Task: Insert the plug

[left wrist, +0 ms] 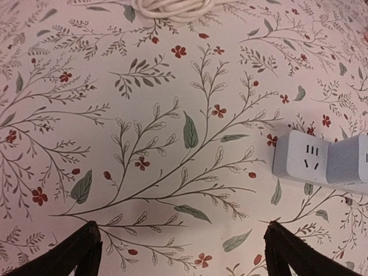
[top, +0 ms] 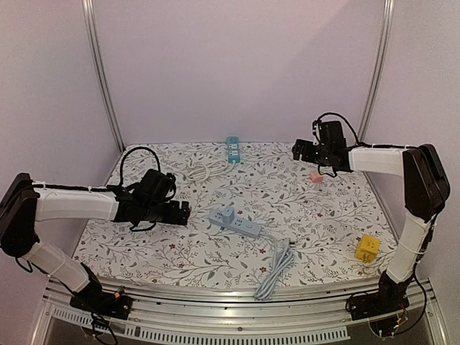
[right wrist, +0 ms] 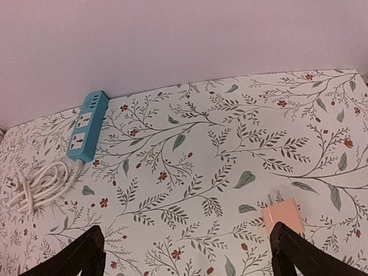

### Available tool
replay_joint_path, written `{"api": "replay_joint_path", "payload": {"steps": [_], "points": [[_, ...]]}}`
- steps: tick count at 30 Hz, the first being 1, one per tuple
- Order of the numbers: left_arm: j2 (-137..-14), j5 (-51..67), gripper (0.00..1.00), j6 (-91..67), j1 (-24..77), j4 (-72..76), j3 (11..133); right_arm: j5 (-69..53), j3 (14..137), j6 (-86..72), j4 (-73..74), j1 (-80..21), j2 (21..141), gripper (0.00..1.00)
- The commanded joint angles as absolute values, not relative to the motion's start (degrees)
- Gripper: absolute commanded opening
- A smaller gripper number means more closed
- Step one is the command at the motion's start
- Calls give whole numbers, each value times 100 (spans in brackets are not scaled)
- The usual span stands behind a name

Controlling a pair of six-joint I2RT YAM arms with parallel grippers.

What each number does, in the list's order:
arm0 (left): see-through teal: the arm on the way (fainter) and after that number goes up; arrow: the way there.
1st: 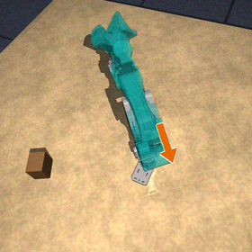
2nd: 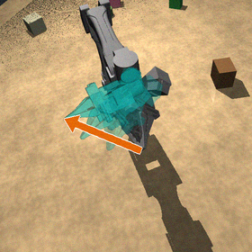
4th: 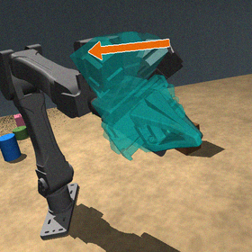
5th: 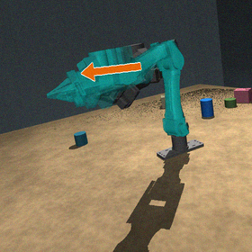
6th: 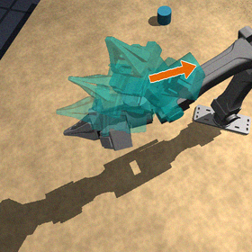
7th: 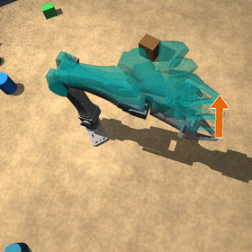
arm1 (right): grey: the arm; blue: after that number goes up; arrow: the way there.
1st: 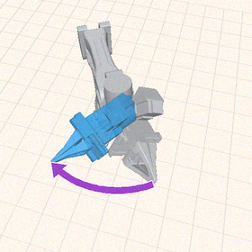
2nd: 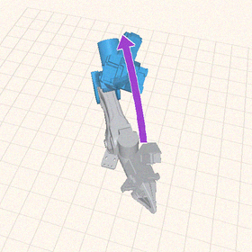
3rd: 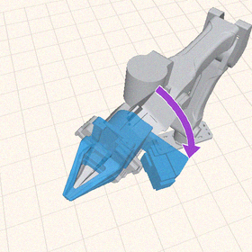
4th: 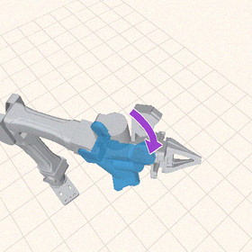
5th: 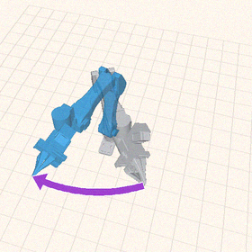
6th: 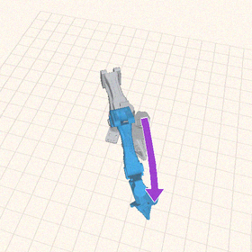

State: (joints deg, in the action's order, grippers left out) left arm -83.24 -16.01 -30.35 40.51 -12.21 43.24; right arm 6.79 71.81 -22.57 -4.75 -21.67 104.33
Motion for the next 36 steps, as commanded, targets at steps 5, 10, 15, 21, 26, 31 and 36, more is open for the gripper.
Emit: {"api": "replay_joint_path", "payload": {"steps": [5,10,15,21,26,31,36], "points": [[-8205,-1213,98,-2856,4113,-630,4042,468,7614,-2809,1047,-1596,10958,99],[-8194,-1054,98,-2841,4114,-483,3974,335,8259,-2366,1640,-1490,11430,99],[-8137,-965,97,-2839,4122,-417,3892,306,8870,-1881,2402,-1293,12008,99],[-8046,-1064,97,-2789,4131,-453,3867,513,9087,-1630,2729,-1204,12366,99],[-8061,-1081,97,-2780,4131,-454,3876,603,9111,-1398,2705,-1196,12473,95],[-8109,-1103,97,-2760,4131,-478,3910,494,9328,-1220,2780,-1195,12783,90],[-8193,-1101,96,-2734,4131,-505,3952,637,9492,-1146,2804,-1179,12984,85]]}}
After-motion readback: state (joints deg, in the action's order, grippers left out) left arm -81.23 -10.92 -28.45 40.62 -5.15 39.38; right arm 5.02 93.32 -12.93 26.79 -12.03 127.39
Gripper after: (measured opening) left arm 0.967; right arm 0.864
